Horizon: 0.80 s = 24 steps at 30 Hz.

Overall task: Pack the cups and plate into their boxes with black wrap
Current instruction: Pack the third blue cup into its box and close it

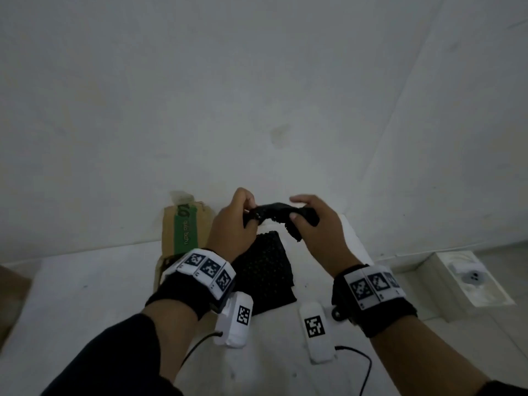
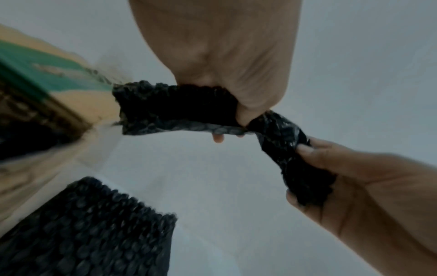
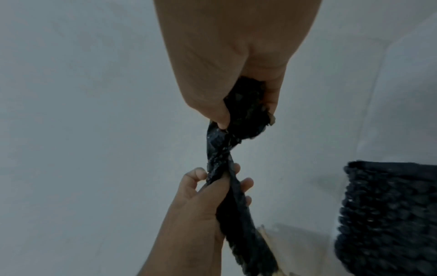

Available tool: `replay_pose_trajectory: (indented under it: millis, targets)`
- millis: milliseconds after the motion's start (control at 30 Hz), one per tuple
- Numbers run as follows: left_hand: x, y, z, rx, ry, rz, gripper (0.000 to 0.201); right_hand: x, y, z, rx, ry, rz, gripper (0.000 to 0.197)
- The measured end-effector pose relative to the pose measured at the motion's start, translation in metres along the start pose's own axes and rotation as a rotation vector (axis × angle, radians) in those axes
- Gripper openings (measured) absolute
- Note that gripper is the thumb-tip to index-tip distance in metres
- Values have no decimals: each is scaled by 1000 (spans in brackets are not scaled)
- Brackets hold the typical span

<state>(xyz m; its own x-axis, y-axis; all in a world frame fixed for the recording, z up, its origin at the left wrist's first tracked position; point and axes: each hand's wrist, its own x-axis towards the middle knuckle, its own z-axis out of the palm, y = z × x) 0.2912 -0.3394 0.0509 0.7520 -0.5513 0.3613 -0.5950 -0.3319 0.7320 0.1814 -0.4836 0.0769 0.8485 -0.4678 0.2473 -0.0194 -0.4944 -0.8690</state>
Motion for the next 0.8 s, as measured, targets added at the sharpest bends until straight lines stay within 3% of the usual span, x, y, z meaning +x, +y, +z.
replay_pose_trajectory:
  millis: [133, 233, 300, 367, 400, 600, 800]
  targets:
    - [-9, 6, -41, -2, -2, 101, 37, -2, -29, 5, -46, -68, -91, 36]
    - [-25, 1, -71, 62, -83, 139, 34, -6, -43, 22, -113, -261, -211, 50]
    - [-37, -6, -89, 114, -144, 156, 34, -12, -53, 38, -165, -403, -191, 42]
    - [-49, -14, -105, 156, -190, 163, 31, -21, -62, 58, -228, -454, -193, 24]
    - [-54, -18, -112, 170, -202, 161, 30, -24, -66, 68, -264, -450, -199, 18]
    - [-71, -45, -141, 226, -207, 183, 20, -39, -84, 124, -343, -451, -173, 26]
    - [-87, -76, -136, 323, 6, 134, 34, -53, -63, 156, -521, -243, -74, 14]
